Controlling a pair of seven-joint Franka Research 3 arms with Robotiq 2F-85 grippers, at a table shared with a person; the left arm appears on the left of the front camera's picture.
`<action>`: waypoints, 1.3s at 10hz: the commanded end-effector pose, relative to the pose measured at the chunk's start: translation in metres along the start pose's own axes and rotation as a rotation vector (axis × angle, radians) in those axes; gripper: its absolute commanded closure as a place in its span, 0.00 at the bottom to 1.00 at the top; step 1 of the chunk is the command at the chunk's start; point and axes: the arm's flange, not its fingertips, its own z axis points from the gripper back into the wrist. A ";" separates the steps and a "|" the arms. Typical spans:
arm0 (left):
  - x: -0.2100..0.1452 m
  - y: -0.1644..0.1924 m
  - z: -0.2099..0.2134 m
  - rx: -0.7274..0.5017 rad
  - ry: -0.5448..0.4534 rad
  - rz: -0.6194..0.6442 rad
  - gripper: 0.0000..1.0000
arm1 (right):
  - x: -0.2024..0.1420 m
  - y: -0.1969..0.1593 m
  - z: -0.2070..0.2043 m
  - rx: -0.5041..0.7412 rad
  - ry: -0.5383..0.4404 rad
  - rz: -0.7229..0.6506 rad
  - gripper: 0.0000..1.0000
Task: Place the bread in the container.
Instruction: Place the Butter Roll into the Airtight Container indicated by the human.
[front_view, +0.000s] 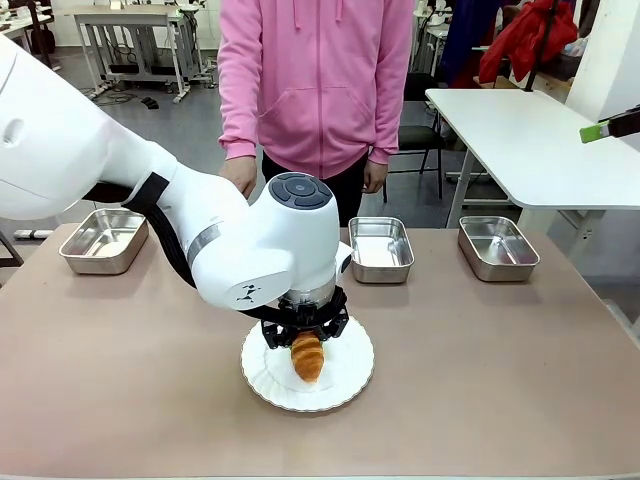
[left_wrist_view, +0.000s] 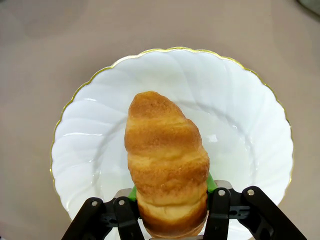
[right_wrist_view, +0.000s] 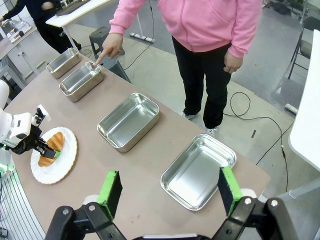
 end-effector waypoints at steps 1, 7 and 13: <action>-0.002 0.001 -0.002 0.005 0.002 0.006 0.58 | 0.000 0.001 -0.001 0.004 -0.009 0.003 0.00; 0.084 0.064 0.080 -0.098 -0.079 -0.093 0.58 | 0.000 0.001 -0.001 0.004 -0.009 0.003 0.00; 0.233 0.144 0.074 -0.158 -0.039 -0.256 0.58 | 0.000 0.001 -0.001 0.004 -0.009 0.003 0.00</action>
